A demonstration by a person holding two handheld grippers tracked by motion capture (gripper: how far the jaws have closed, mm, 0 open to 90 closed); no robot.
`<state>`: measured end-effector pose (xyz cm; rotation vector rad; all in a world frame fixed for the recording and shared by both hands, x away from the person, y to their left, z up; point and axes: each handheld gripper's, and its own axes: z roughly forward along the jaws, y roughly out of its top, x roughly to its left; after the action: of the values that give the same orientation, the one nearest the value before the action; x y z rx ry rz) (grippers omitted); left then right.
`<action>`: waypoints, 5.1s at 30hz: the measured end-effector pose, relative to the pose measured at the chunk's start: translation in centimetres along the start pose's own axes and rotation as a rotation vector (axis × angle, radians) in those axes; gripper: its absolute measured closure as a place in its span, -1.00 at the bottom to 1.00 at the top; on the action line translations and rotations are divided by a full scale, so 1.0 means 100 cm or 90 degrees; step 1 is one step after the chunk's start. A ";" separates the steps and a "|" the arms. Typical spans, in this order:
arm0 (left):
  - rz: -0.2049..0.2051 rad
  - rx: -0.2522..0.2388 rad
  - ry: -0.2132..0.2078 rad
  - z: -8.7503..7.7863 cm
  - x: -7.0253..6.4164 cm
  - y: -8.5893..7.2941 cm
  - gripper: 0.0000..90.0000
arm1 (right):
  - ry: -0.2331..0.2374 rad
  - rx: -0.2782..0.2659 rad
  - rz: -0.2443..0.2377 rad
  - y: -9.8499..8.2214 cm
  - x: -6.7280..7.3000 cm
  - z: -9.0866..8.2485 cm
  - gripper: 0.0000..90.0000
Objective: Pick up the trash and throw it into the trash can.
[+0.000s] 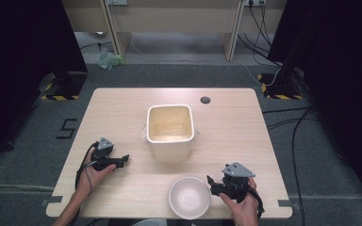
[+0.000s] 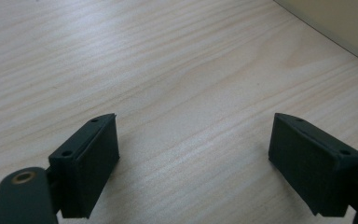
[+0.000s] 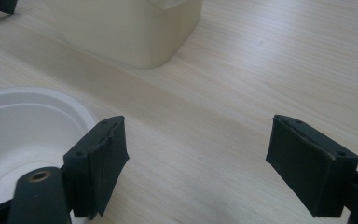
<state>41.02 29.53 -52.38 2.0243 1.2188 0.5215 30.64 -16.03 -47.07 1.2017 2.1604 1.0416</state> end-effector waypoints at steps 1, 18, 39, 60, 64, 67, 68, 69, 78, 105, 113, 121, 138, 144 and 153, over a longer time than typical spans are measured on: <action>0.001 0.000 0.000 0.000 0.000 0.000 -0.67 | 0.004 -0.002 -0.004 0.001 0.002 0.000 -0.55; -0.001 -0.001 0.000 0.000 0.000 0.000 -0.67 | 0.046 -0.007 -0.031 0.005 0.025 0.000 -0.54; -0.003 -0.001 -0.001 0.000 0.000 0.000 -0.67 | 0.141 0.032 -0.042 -0.009 0.038 0.026 -0.12; -0.003 -0.001 -0.001 0.000 0.000 0.000 -0.67 | 0.177 0.002 -0.021 -0.011 0.035 0.024 0.74; -0.002 -0.001 -0.001 0.000 0.000 0.000 -0.67 | 0.184 -0.010 -0.008 -0.011 0.033 0.024 0.77; -0.002 -0.001 -0.001 0.000 0.000 0.000 -0.67 | 0.194 -0.027 0.011 -0.009 0.029 0.021 0.81; -0.003 -0.002 0.000 0.000 0.000 0.000 -0.67 | 0.195 -0.032 0.010 -0.009 0.028 0.020 0.82; -0.002 -0.001 -0.001 0.000 0.000 0.000 -0.67 | 0.195 -0.037 0.010 -0.008 0.027 0.019 0.83; -0.001 -0.001 -0.001 0.000 0.000 0.000 -0.67 | 0.181 -0.072 -0.018 0.005 0.021 0.003 0.85; -0.001 -0.001 -0.001 0.000 0.000 0.000 -0.67 | 0.176 -0.161 -0.017 0.052 0.004 -0.019 0.85; -0.002 -0.002 0.000 0.000 0.000 0.000 -0.67 | 0.178 -0.190 -0.028 0.073 0.003 -0.025 0.85; -0.001 -0.001 -0.001 0.000 0.000 0.000 -0.67 | 0.173 -0.209 -0.042 0.099 0.002 -0.026 0.85; -0.001 -0.001 -0.001 0.000 0.000 0.000 -0.67 | 0.172 -0.212 -0.042 0.144 -0.005 -0.017 0.85; -0.001 -0.001 -0.001 0.000 0.000 0.000 -0.67 | 0.177 -0.213 -0.032 0.156 -0.009 -0.011 0.85; -0.002 -0.001 -0.001 0.000 0.000 0.000 -0.67 | 0.176 -0.213 -0.024 0.175 -0.014 -0.001 0.85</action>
<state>41.03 29.51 -52.38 2.0211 1.2200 0.5194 40.28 -11.42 -33.10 0.9013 2.0815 1.5573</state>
